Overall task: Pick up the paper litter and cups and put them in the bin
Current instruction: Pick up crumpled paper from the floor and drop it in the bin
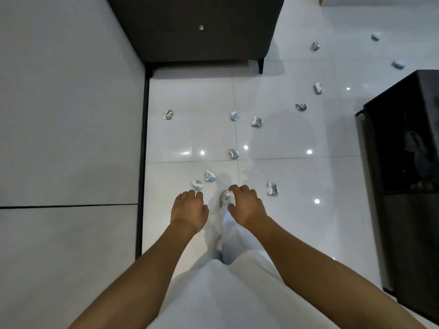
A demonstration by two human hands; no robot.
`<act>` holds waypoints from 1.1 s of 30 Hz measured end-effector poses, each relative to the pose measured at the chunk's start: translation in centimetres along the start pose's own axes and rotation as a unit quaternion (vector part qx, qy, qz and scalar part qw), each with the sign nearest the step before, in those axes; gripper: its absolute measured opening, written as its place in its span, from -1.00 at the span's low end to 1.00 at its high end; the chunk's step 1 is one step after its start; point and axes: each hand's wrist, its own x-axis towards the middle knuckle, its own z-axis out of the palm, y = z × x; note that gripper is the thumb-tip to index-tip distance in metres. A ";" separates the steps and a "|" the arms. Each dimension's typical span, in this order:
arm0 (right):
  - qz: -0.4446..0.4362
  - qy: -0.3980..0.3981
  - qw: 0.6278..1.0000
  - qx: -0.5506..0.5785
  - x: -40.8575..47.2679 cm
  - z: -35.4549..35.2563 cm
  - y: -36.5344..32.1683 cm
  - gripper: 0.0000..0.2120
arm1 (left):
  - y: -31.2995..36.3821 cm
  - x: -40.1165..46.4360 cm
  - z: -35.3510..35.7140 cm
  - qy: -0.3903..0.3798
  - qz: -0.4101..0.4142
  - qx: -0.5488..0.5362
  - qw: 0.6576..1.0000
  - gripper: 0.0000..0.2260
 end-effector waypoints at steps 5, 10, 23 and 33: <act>-0.005 -0.016 1.000 0.009 6.4 -2.3 -2.7 -0.50 | -2.7 5.4 -3.1 0.005 -0.013 -0.016 1.000 -0.63; 0.032 -0.035 0.999 0.025 11.0 -2.2 -5.9 -0.50 | -7.3 9.5 -4.9 -0.015 -0.025 -0.030 0.999 -0.66; 0.181 -0.013 0.965 0.190 20.3 10.2 -12.2 -0.50 | -19.8 20.4 -2.1 -0.055 0.089 0.045 0.994 -0.65; 0.234 -0.003 0.948 0.216 33.0 26.3 -5.4 -0.49 | -22.7 31.8 15.3 -0.119 0.110 0.025 0.986 -0.64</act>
